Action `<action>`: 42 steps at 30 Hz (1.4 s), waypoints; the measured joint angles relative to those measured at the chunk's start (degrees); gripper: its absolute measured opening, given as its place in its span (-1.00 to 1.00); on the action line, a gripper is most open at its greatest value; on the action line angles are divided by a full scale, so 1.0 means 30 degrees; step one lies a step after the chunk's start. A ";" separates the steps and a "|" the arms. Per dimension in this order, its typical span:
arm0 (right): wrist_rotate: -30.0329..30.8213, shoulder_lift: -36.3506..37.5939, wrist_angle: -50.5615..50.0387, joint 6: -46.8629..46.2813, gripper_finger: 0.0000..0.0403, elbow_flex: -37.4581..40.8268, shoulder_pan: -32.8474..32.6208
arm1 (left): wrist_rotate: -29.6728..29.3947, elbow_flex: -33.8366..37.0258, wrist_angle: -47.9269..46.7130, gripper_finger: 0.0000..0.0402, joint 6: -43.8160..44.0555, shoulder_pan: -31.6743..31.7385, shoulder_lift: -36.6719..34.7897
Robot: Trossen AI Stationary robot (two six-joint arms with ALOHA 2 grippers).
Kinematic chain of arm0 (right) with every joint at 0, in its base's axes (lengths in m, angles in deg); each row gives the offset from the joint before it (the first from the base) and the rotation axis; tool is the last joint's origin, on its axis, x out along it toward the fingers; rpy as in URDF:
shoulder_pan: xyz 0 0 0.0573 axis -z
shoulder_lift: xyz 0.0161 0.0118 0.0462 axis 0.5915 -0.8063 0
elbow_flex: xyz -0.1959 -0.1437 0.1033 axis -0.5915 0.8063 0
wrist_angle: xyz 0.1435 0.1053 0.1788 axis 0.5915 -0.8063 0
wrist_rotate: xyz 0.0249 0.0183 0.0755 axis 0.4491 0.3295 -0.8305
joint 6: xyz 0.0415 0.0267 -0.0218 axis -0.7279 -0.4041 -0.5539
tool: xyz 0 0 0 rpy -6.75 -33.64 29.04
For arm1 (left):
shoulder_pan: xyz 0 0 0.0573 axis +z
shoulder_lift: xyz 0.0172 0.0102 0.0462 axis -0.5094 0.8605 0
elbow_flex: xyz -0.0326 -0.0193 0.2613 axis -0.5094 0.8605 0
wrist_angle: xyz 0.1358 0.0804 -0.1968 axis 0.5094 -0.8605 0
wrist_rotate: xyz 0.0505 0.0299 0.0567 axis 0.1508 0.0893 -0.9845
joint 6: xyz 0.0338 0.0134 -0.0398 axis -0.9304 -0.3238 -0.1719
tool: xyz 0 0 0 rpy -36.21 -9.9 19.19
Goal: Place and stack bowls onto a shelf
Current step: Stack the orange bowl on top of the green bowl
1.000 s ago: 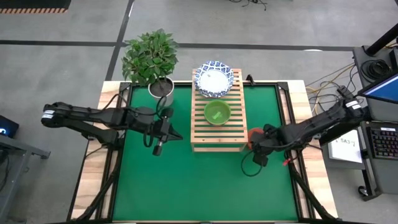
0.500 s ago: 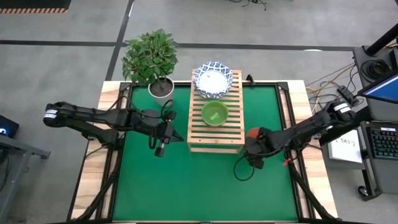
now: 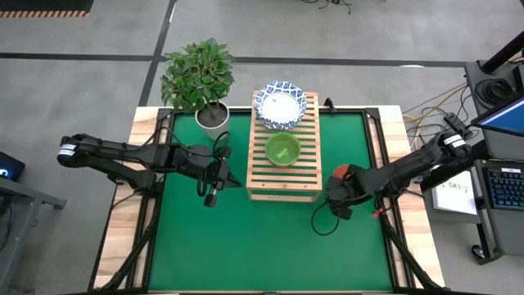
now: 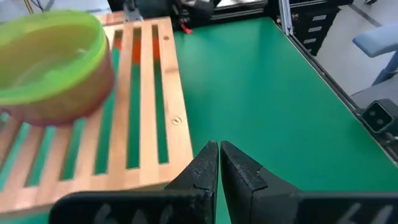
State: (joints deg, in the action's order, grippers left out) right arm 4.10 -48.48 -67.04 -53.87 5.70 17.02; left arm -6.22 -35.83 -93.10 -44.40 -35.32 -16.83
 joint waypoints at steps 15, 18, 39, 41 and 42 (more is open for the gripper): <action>1.2156 0.3037 -0.2166 0.3627 -0.96 -0.8009 0.0015 | 0.0034 0.2952 0.3308 -1.00 0.3443 -0.1179 0.0014; 1.2648 0.2732 0.2017 0.8357 -0.96 -0.8730 0.0058 | -0.0027 0.3752 0.4669 -1.00 0.3760 -0.1179 0.0294; 0.8612 -0.1209 1.1073 1.7698 -0.96 -0.8674 0.1656 | -0.1546 0.3236 0.7614 -1.00 0.3908 -0.1157 0.4912; 0.8626 -0.1425 1.1032 1.7705 -0.96 -0.8674 0.1764 | -0.1532 0.2972 0.7159 -1.00 0.3908 -0.1183 0.5020; 0.8623 -0.1478 1.1037 1.7704 -0.96 -0.8674 0.1836 | -0.1531 0.2866 0.6715 -1.00 0.3913 -0.1232 0.4958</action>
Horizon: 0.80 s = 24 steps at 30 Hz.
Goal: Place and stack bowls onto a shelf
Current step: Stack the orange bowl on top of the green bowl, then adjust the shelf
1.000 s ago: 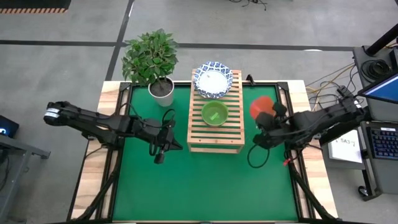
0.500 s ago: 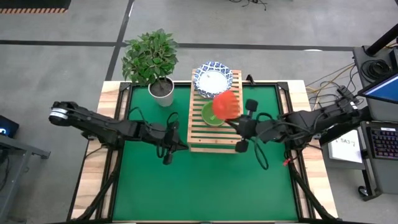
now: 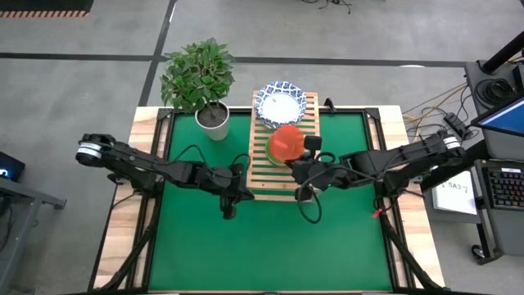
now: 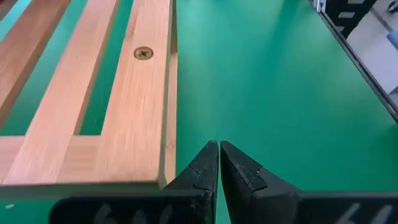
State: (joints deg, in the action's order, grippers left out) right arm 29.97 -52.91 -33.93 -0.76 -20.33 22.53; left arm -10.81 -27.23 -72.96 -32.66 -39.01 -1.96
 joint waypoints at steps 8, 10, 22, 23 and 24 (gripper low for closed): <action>-0.0172 -0.0097 -0.1005 -0.0988 -0.74 -0.0002 0.0868 | 0.0036 -0.0453 -0.2914 -1.00 0.0369 -0.0291 -0.1476; -0.0191 -0.0078 -0.1111 -0.0881 -0.66 -0.0007 0.1007 | 0.0001 -0.0453 -0.3579 -1.00 0.0755 -0.0297 -0.1940; -0.0160 0.1259 -0.2997 -0.2952 -0.44 -0.0007 0.0348 | -0.2244 0.0719 -0.3515 -1.00 0.1994 -0.0312 -0.1440; -0.0159 0.1371 -0.3232 -0.3402 -0.44 -0.0007 0.0166 | -0.2340 0.0866 -0.3042 -1.00 0.1983 -0.0312 -0.1302; -0.0163 0.1555 -0.3366 -0.3820 -0.45 -0.0003 -0.0052 | -0.2361 0.1007 -0.2559 -1.00 0.1967 -0.0297 -0.1115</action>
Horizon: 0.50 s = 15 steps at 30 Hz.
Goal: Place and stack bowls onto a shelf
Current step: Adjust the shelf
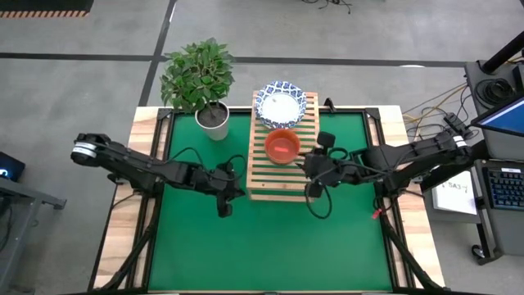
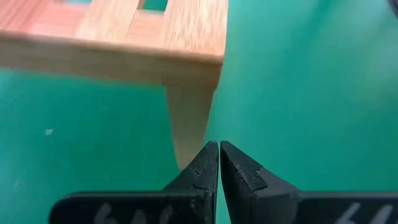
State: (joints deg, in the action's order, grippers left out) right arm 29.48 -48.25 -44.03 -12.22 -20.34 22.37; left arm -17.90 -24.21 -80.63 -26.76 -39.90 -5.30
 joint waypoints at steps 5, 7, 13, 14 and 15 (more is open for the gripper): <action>0.0018 0.0464 -0.0152 -0.1082 -0.49 0.0326 -0.1255 | -0.0364 0.0135 0.3066 -1.00 -0.0149 -0.0006 0.1115; 0.0018 0.0467 -0.0090 -0.1282 -0.51 0.0485 -0.1721 | -0.0412 0.0116 0.3996 -1.00 -0.0326 -0.0010 0.1457; 0.0187 0.0516 0.0187 -0.2168 -0.55 0.1586 -0.2895 | -0.0466 0.0128 0.3613 -1.00 -0.0128 -0.0013 0.1551; 0.0185 0.0533 0.0198 -0.2286 -0.55 0.2003 -0.3082 | -0.0466 0.0128 0.3145 -1.00 -0.0220 -0.0114 0.1301; 0.0188 0.0605 0.0529 -0.2393 -0.56 0.2524 -0.3266 | -0.0440 0.0132 0.2723 -1.00 -0.0469 -0.0213 0.1012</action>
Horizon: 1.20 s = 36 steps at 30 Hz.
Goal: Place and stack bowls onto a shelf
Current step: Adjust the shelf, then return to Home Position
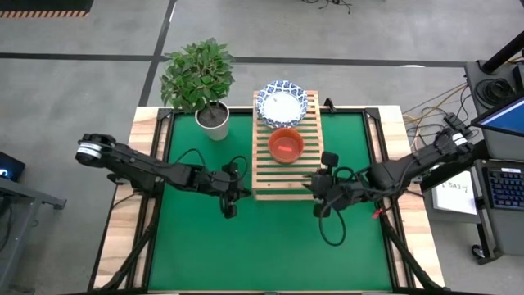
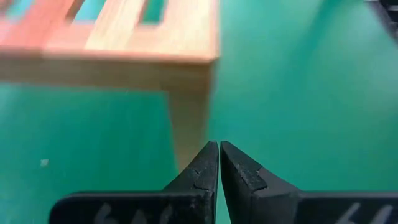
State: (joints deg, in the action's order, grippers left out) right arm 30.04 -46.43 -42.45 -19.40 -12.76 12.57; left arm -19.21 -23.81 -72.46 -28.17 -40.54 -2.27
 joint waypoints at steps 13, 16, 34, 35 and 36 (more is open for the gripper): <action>-0.4764 0.5833 1.3989 0.4764 -0.66 1.0285 0.0985 | 0.0956 0.2126 -0.1115 -1.00 -0.5920 -0.0083 -0.8163; -0.5716 0.7724 1.5826 0.5356 -0.66 1.2261 0.2012 | 0.0950 0.3697 -0.0014 -1.00 -0.5999 0.0319 -1.0265; -1.2599 1.5939 1.5742 0.5485 -0.66 1.7205 0.7960 | 0.1172 0.9010 0.3111 -1.00 -0.4240 0.3935 -1.6701; -1.2600 1.6213 1.5712 0.5376 -0.66 1.7409 0.8094 | 0.1189 0.9051 0.2918 -1.00 -0.4175 0.4028 -1.6870; -1.2599 1.6560 1.5724 0.5369 -0.66 1.7592 0.8202 | 0.1205 0.9055 0.2872 -1.00 -0.4103 0.4131 -1.6946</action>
State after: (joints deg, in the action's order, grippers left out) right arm -7.75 3.25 4.73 -3.29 40.01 37.18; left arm -15.60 3.35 -63.85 -40.48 -28.15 -53.11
